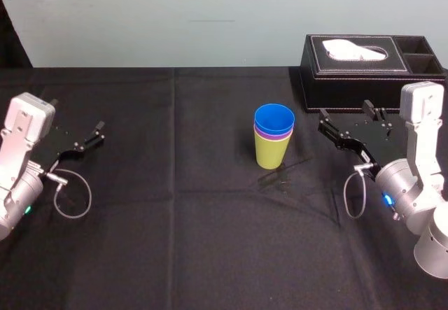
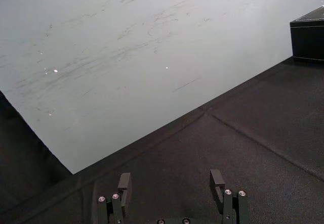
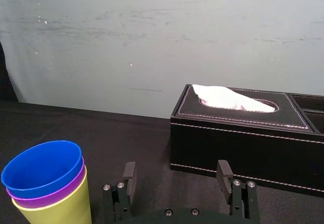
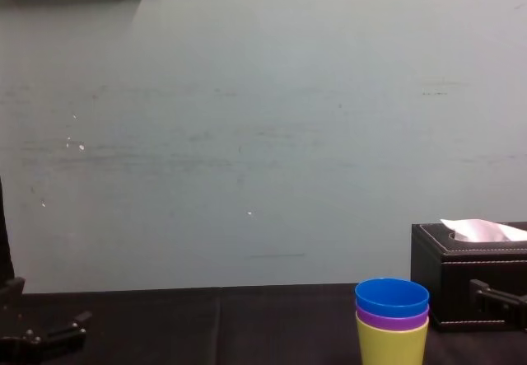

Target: Stack the three plastic cups sequentially using one hand.

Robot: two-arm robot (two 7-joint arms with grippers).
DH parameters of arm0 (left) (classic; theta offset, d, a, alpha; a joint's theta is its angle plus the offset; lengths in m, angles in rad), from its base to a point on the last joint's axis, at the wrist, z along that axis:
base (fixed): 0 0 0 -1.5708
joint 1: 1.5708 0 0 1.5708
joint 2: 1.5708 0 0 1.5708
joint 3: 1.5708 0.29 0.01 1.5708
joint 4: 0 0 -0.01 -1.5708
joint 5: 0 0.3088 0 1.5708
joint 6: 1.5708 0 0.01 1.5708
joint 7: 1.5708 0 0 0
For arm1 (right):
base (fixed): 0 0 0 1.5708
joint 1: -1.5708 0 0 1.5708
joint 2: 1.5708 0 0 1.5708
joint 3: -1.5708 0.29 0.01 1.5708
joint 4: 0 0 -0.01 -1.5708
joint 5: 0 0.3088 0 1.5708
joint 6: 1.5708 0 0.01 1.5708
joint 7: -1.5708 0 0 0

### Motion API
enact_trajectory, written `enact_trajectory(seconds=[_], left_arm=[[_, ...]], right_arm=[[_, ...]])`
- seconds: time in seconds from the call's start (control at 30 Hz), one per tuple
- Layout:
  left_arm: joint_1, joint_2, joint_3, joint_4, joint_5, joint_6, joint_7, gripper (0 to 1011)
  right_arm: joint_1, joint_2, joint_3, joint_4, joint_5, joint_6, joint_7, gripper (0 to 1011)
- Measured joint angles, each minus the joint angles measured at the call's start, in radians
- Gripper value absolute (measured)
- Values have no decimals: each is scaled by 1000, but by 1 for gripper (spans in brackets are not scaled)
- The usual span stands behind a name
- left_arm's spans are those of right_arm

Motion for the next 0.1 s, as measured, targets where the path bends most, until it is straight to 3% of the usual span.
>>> enact_trajectory(seconds=[0.1], left_arm=[[0,0,0,0,0,0,0,1011]], right_arm=[[0,0,0,0,0,0,0,1000]])
